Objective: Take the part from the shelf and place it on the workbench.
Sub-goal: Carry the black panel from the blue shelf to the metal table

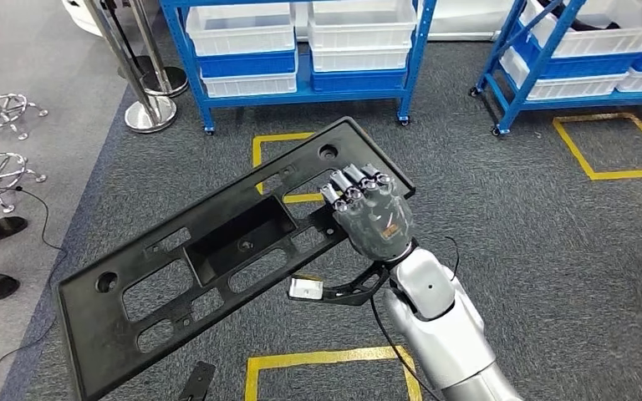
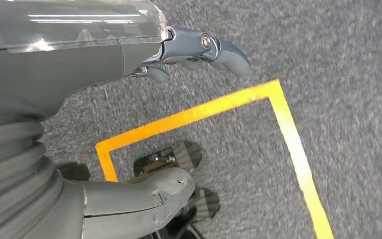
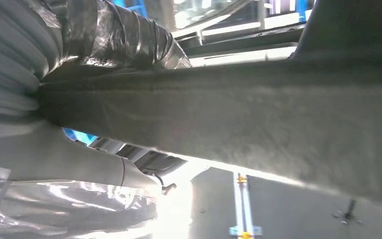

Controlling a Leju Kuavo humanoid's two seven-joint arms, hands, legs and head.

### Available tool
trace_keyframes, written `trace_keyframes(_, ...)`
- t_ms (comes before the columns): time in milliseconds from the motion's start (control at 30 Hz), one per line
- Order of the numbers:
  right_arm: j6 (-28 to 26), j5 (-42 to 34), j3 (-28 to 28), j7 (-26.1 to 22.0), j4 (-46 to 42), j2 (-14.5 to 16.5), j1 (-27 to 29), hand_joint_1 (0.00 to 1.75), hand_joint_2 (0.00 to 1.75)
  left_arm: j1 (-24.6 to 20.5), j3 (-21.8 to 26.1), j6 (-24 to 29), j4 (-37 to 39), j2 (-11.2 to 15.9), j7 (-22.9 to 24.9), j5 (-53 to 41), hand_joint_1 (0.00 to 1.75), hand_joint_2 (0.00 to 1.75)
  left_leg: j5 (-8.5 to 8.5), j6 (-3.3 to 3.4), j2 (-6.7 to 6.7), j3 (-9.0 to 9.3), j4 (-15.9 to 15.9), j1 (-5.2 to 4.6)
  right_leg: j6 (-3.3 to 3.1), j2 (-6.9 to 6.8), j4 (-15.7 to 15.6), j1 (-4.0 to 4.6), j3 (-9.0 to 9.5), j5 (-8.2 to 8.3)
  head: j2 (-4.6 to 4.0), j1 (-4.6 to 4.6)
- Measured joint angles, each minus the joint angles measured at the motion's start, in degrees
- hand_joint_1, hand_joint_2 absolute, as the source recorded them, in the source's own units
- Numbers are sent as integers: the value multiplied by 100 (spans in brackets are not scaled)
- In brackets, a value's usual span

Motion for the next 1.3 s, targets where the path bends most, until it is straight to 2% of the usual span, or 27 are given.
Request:
trace_keyframes(33,0,-1,0,-3,-3,0,1,175,175,-6,1,0,0,-1,-1,0,0,175,-26,-29,-23,2,19,8,-24,52,-16,-11,2,16,0,0)
trace_keyframes(100,0,-2,0,-9,-11,4,-3,175,175,-12,2,0,0,-1,-7,-1,0,175,-226,-100,-265,-88,271,41,-77,175,-50,-45,9,54,0,-1)
trace_keyframes(167,1,-5,0,-13,-14,11,-3,175,175,3,2,0,0,0,-10,-1,0,175,-594,-154,-541,-375,939,78,-107,318,-55,-59,0,74,0,-2)
trace_keyframes(200,2,-7,0,-17,-14,14,2,175,175,15,2,0,0,1,-9,-1,0,175,-739,-168,-587,-539,1299,89,-113,395,-51,-58,-8,79,0,-2)
trace_keyframes(233,2,-9,0,-23,-14,14,10,175,175,26,2,0,0,3,-9,-1,0,175,-788,-175,-600,-648,1528,95,-115,473,-45,-56,-13,82,0,-2)
trace_keyframes(267,2,-9,0,-31,-14,13,18,175,175,31,2,1,0,4,-9,-1,0,175,-720,-173,-605,-662,1545,99,-113,552,-37,-55,-16,84,0,-2)
trace_keyframes(300,2,-10,0,-37,-15,13,23,175,175,31,2,1,0,5,-9,-1,0,175,-560,-161,-619,-579,1357,102,-110,629,-27,-55,-17,86,0,-3)
trace_keyframes(333,2,-10,0,-41,-16,13,25,175,175,27,2,2,0,7,-9,-1,0,175,-338,-140,-680,-411,992,103,-106,705,-18,-56,-16,88,0,-2)
trace_keyframes(367,2,-10,0,-43,-17,13,23,175,175,23,2,2,0,10,-9,-2,0,175,-169,-113,-811,-232,608,110,-93,773,-11,-56,-21,94,0,-1)
trace_keyframes(433,2,-9,0,-46,-19,14,13,175,175,19,2,2,0,16,-10,-4,0,175,-9,-70,-1038,1,86,114,-42,898,0,-74,-60,119,0,0)
trace_keyframes(467,2,-9,-1,-49,-21,14,12,175,175,19,2,2,0,19,-10,-6,0,175,-23,-54,-1081,26,20,108,-4,956,-7,-90,-86,140,0,-1)
trace_keyframes(533,1,-9,-2,-59,-27,12,15,175,175,9,2,0,0,18,-10,-9,0,175,16,-6,-979,46,-53,103,80,1071,-40,-113,-116,183,0,-2)
trace_keyframes(600,0,-9,-4,-67,-33,8,6,175,175,-15,3,-2,0,16,-12,-12,0,175,84,68,-829,98,-177,122,129,873,110,-86,-199,68,0,3)
trace_keyframes(667,1,-10,-4,-68,-32,4,-13,175,175,-25,5,-9,0,16,-10,-21,0,175,123,113,-670,122,-241,113,143,518,674,-70,-470,-260,0,8)
trace_keyframes(733,2,-10,-4,-68,-22,0,-12,175,175,-14,6,-20,0,17,-5,-30,0,175,117,120,-511,103,-227,97,166,389,1302,-91,-777,-505,0,10)
trace_keyframes(767,2,-10,-4,-69,-18,-4,-6,175,175,-10,6,-24,0,17,-3,-32,0,175,110,116,-430,93,-218,95,179,359,1398,-105,-819,-492,0,9)
trace_keyframes(800,2,-10,-4,-69,-14,-9,-2,175,175,-9,6,-26,0,17,-1,-33,0,175,100,107,-352,85,-203,97,191,325,1292,-117,-753,-389,0,10)
trace_keyframes(867,2,-10,-4,-69,-13,-13,-10,175,175,-14,6,-26,0,16,2,-36,0,175,63,67,-220,75,-150,100,193,111,593,-117,-356,-91,0,11)
trace_keyframes(933,1,-9,-4,-67,-15,-9,-28,175,175,-22,6,-26,0,19,1,-37,0,175,5,6,-110,64,-77,71,143,-66,70,-90,-73,46,0,8)
trace_keyframes(967,1,-9,-4,-66,-16,-8,-35,175,175,-26,6,-26,0,20,-1,-35,0,175,-14,-23,-61,63,-56,57,108,-76,3,-72,-50,36,0,8)
trace_keyframes(1033,1,-9,-5,-65,-17,-9,-38,175,175,-40,6,-26,0,20,-3,-33,0,175,-38,-78,37,72,-45,56,39,65,3,-62,-66,62,0,9)
trace_keyframes(1067,1,-9,-5,-65,-18,-10,-38,175,175,-46,6,-26,0,18,-4,-32,0,175,-76,-111,7,71,-14,72,8,129,-7,-68,-69,77,0,8)
trace_keyframes(1133,1,-8,-4,-66,-18,-7,-44,175,175,-51,6,-26,0,17,-7,-33,0,175,-326,-171,-258,-63,327,108,-54,252,-27,-91,-73,110,0,6)
trace_keyframes(1200,2,-8,-5,-66,-16,-1,-48,175,175,-35,6,-26,0,17,-9,-33,0,175,-713,-200,-538,-395,1070,126,-93,383,-28,-85,-91,126,0,6)
trace_keyframes(1233,2,-8,-5,-66,-15,-1,-45,175,175,-25,6,-26,0,17,-9,-33,0,175,-830,-200,-581,-560,1410,126,-105,461,-26,-72,-99,132,0,7)
trace_keyframes(1267,2,-8,-5,-66,-15,-1,-42,175,175,-18,6,-26,0,17,-9,-33,0,175,-848,-190,-598,-656,1595,125,-111,540,-25,-59,-105,136,0,7)
trace_keyframes(1300,2,-7,-5,-66,-14,-2,-40,175,175,-16,6,-26,0,19,-9,-32,0,175,-746,-165,-612,-643,1546,120,-113,623,-21,-48,-106,140,0,7)
